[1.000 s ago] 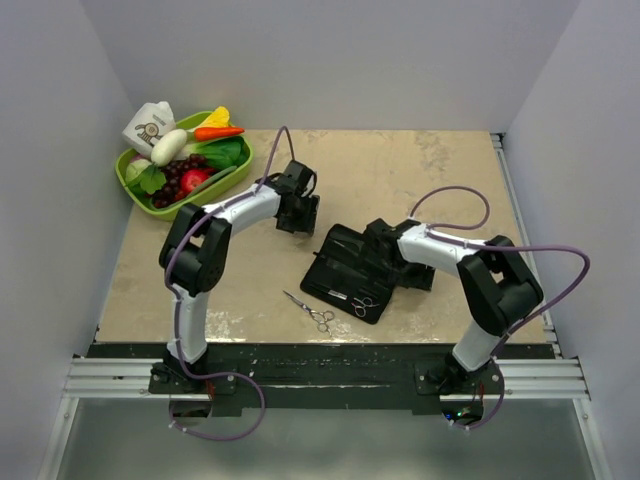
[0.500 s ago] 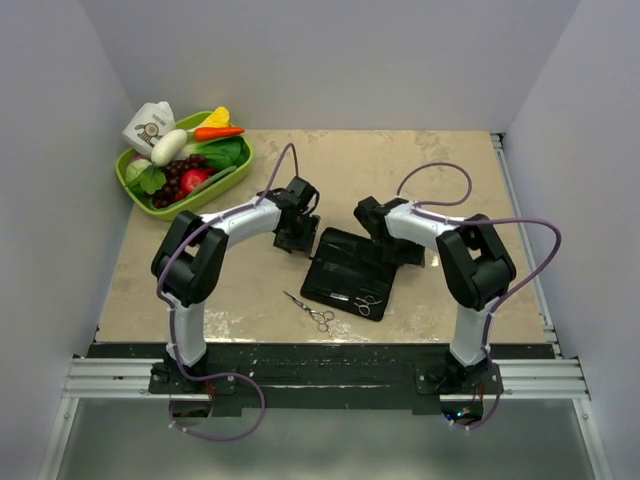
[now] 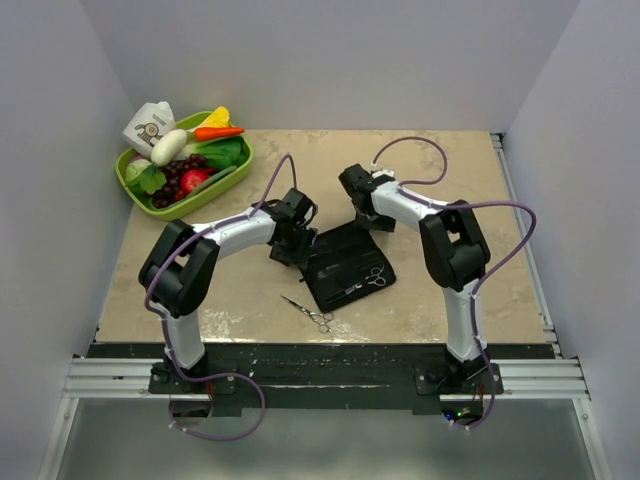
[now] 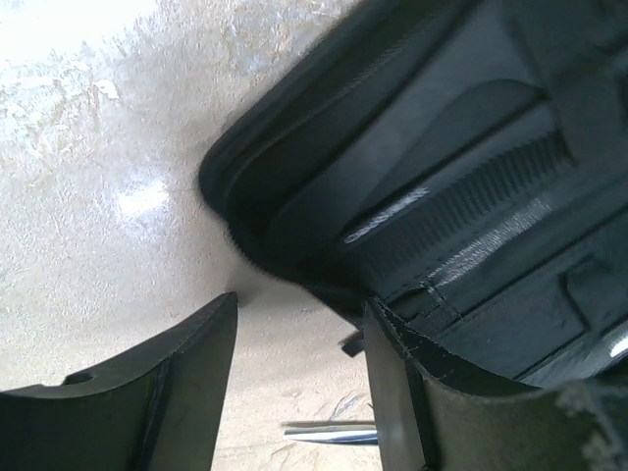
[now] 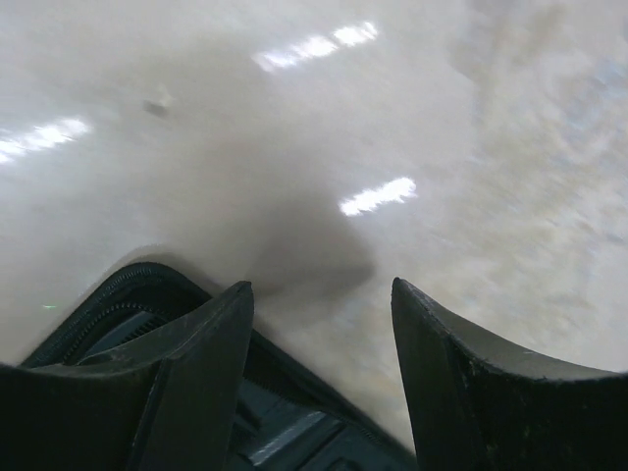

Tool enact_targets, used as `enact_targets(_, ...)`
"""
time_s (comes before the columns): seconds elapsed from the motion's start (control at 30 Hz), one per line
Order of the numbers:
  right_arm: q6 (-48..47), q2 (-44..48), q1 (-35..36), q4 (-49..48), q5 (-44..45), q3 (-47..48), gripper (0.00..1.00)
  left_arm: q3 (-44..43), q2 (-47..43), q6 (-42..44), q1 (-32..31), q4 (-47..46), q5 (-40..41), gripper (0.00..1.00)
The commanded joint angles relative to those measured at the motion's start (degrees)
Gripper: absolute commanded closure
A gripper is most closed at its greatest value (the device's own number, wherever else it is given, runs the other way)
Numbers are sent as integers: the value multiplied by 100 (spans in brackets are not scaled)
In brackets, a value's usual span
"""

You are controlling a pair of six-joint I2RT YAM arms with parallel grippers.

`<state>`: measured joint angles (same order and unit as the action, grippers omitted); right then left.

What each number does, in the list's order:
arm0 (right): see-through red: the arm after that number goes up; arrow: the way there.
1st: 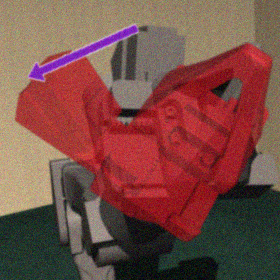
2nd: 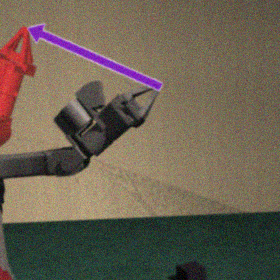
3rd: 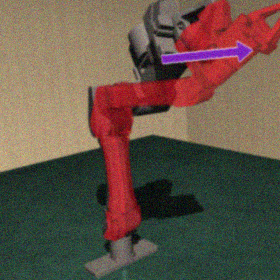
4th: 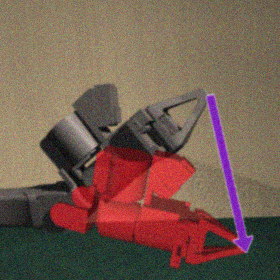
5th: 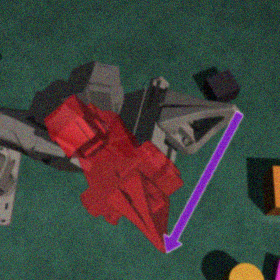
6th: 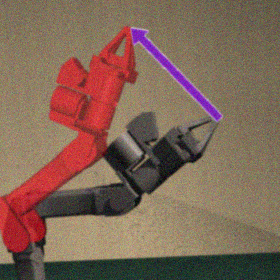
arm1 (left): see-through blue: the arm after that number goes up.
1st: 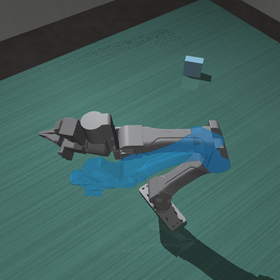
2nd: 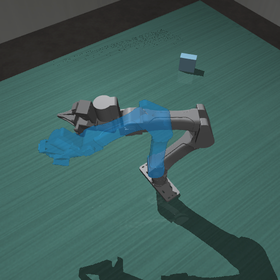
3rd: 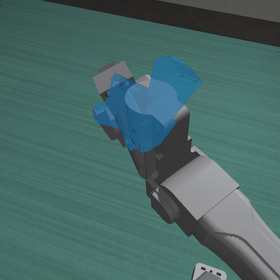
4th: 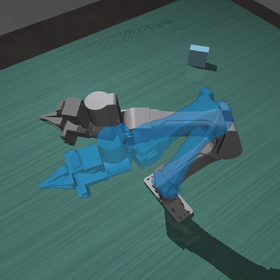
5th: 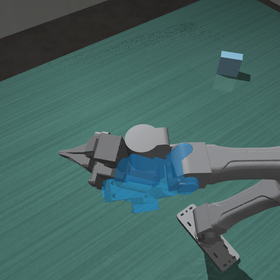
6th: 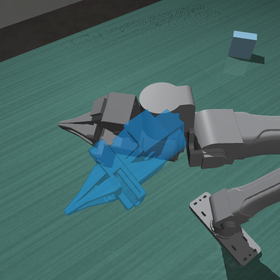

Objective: Sort the hair-cutting tools
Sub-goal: Adjust the hairdressing tool bag at the center of the board.

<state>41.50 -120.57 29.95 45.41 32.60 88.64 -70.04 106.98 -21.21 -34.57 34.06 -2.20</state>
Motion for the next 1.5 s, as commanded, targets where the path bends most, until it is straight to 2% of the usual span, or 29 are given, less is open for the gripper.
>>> enact_targets(0.0, -220, -721, 81, -1253, -1782, 187, 35, 236, 69, -23, -50, -14, -185, 41)
enact_targets(0.27, -669, -1547, 169, -1649, -2846, 1313, 34, 184, 51, -76, -50, -137, -202, 42)
enact_targets(0.37, -827, -1531, 186, -1877, -3084, 1463, 33, 88, 86, -76, -50, -163, -237, 42)
enact_targets(0.63, -1310, -723, 54, -1422, -1330, 1736, 29, -185, -168, 47, -59, 144, -290, 42)
enact_targets(0.87, -1171, 964, 28, -1280, -255, 480, 27, -273, -968, 336, -33, 802, 202, 41)
enact_targets(1.1, -617, 2195, 28, -911, 36, -1329, 26, -782, -1434, 513, 73, 1190, 535, 39)
enact_targets(1.47, 130, 3558, 37, -103, -711, -3009, 26, -1881, -170, 320, 319, 716, 808, 39)
